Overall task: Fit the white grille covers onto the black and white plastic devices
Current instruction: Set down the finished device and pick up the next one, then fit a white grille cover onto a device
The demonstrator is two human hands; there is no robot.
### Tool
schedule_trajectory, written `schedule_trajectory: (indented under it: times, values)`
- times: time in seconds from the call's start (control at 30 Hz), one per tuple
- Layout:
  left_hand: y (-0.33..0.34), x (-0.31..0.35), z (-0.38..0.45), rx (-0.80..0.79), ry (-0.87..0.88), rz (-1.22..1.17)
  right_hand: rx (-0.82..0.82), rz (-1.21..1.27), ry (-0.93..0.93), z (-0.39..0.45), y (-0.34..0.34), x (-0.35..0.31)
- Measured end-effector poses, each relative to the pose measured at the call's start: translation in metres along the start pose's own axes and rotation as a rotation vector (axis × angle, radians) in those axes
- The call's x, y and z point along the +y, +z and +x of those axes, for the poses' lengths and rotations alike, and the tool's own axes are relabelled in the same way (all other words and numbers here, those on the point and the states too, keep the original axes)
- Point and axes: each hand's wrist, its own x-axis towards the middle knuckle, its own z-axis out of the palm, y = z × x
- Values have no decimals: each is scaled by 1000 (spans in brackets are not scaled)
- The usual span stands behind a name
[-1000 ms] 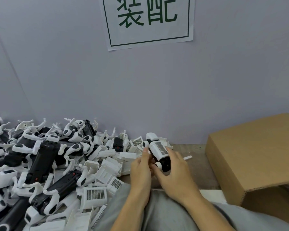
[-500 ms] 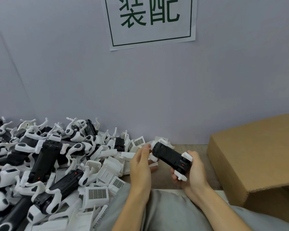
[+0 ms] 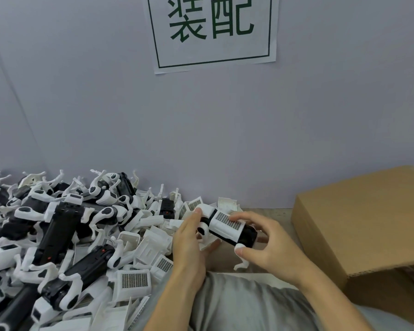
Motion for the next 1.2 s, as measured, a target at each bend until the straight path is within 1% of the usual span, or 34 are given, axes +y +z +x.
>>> schedule_trajectory:
  times: [0.07, 0.13, 0.2, 0.27, 0.33, 0.37, 0.47, 0.57, 0.6, 0.67, 0.73, 0.77, 0.83, 0.87, 0.93, 0.97, 1.0, 1.03, 1.07, 1.1, 1.13, 1.2]
  values:
    - [-1, -2, 2, -5, 51, 40, 19, -113, -3, -1, -1, -2]
    - [-1, -5, 3, 21, 90, 95, 34, -282, -12, 0, 1, -4]
    - [-3, -8, 4, 67, 89, 152, 23, -493, 0, 0, 6, -7]
    - [-4, -9, 5, 72, 70, 173, 20, -691, 29, -1, 13, -10]
    - [-6, -9, 4, 58, 67, 189, 36, -792, 32, -2, 20, -11]
    - [-6, -8, 3, 43, 72, 197, 45, -797, 39, -3, 22, -9]
    - [-4, -9, 3, 20, 69, 223, 43, -710, 99, -7, 12, -7]
    - [-4, -5, 4, 71, -18, 89, 56, -585, 196, -11, 2, -15]
    - [-4, -3, 3, 96, -47, 42, 61, -505, 254, -12, -4, -19]
    - [-7, -2, 3, 128, -89, -7, 11, -218, 389, -14, -19, -28]
    - [-7, -3, 2, 130, -97, -14, 19, 34, 457, -15, -42, -41]
    - [-7, -4, 2, 130, -98, -12, 90, 124, 442, -14, -55, -49]
    - [-6, -3, 1, 134, -104, -15, 370, 326, 318, -8, -88, -63]
    - [-6, -2, 1, 137, -108, -19, 509, 454, 219, -4, -108, -71]
    - [-6, -3, 1, 148, -116, -21, 700, 691, -7, 0, -153, -88]
    - [-6, -3, 1, 157, -119, -18, 801, 759, -81, 1, -174, -91]
    - [-5, -3, 1, 163, -119, -14, 901, 784, -112, 2, -191, -93]
    - [-5, -4, 1, 169, -120, -3, 999, 745, -89, 2, -201, -89]
    - [-4, -4, 1, 174, -121, 5, 1066, 665, -36, 3, -204, -83]
    - [-3, -5, 1, 180, -124, 14, 1087, 564, 24, 4, -199, -74]
    - [-3, -5, 1, 180, -125, 14, 1064, 475, 77, 4, -187, -67]
    - [-2, -6, 3, 171, -118, 32, 901, 249, 187, 2, -149, -52]
